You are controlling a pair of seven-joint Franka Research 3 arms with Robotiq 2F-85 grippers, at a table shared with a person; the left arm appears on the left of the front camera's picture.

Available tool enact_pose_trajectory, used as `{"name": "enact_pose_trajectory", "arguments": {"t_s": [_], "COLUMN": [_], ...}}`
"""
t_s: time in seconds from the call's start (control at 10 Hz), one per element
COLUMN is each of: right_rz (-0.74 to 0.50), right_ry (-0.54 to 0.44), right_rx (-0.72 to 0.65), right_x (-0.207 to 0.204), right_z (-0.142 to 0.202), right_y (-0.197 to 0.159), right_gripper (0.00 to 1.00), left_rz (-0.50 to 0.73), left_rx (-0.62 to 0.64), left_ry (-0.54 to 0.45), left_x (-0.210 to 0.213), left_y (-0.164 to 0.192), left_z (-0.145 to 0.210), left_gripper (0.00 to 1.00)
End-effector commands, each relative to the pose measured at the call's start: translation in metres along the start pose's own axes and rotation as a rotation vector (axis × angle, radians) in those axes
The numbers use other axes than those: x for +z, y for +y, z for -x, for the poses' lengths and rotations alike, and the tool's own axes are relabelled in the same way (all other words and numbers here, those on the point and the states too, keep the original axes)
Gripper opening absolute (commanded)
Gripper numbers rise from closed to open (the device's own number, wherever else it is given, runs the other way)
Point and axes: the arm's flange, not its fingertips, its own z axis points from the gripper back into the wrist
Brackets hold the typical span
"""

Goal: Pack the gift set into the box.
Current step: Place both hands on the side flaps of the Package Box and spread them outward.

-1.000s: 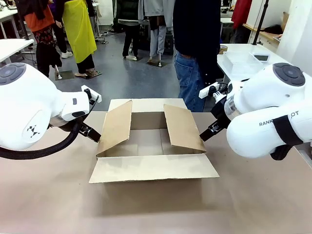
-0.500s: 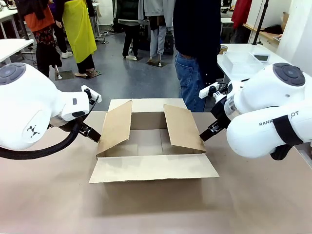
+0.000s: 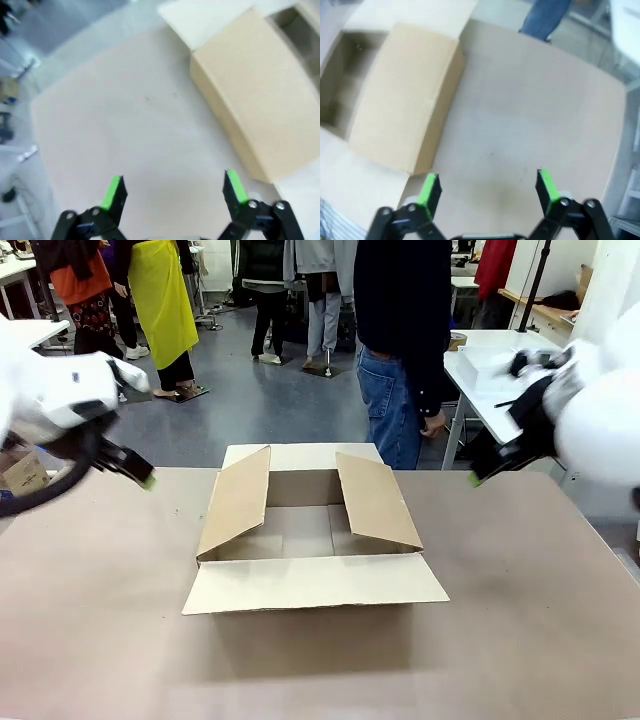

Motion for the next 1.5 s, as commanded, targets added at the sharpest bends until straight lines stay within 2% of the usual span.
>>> {"name": "enact_pose_trajectory", "arguments": {"t_s": [0.0, 0.1, 0.2, 0.3, 0.4, 0.6, 0.7, 0.8, 0.9, 1.0, 1.4], "right_rz": [-0.191, -0.324, -0.422, -0.569, -0.705, -0.843, -0.883, -0.909, -0.877, -0.862, -0.862], "right_ry": [-0.026, -0.041, -0.066, -0.106, -0.175, -0.246, -0.278, -0.295, -0.316, -0.284, -0.284], "right_rx": [-0.219, -0.311, -0.421, -0.473, -0.543, -0.776, -0.887, -0.980, -1.004, -0.937, -0.937], "right_x": [0.049, 0.070, 0.086, 0.098, 0.100, 0.069, 0.051, 0.035, 0.029, 0.064, 0.064], "right_z": [0.001, 0.009, 0.021, 0.039, 0.065, 0.121, 0.149, 0.174, 0.186, 0.170, 0.170], "right_y": [-0.013, -0.036, -0.065, -0.098, -0.139, -0.207, -0.230, -0.246, -0.249, -0.250, -0.250], "right_gripper": [1.00, 1.00, 1.00, 1.00, 1.00, 1.00, 1.00, 1.00, 1.00, 1.00, 1.00], "left_rz": [0.229, 0.341, 0.442, 0.585, 0.740, 0.925, 0.996, 1.007, 0.965, 0.934, 0.934], "left_rx": [0.173, 0.292, 0.417, 0.520, 0.694, 0.970, 1.075, 1.144, 1.158, 1.098, 1.098], "left_ry": [-0.094, -0.083, -0.037, -0.034, -0.102, -0.301, -0.374, -0.402, -0.396, -0.343, -0.343], "left_x": [0.062, 0.078, 0.090, 0.101, 0.109, 0.097, 0.081, 0.061, 0.047, 0.089, 0.089], "left_y": [0.005, 0.027, 0.060, 0.100, 0.154, 0.233, 0.255, 0.260, 0.252, 0.263, 0.263], "left_z": [0.015, 0.021, 0.033, 0.054, 0.085, 0.150, 0.174, 0.187, 0.188, 0.211, 0.211], "left_gripper": [1.00, 1.00, 1.00, 1.00, 1.00, 1.00, 1.00, 1.00, 1.00, 1.00, 1.00]}}
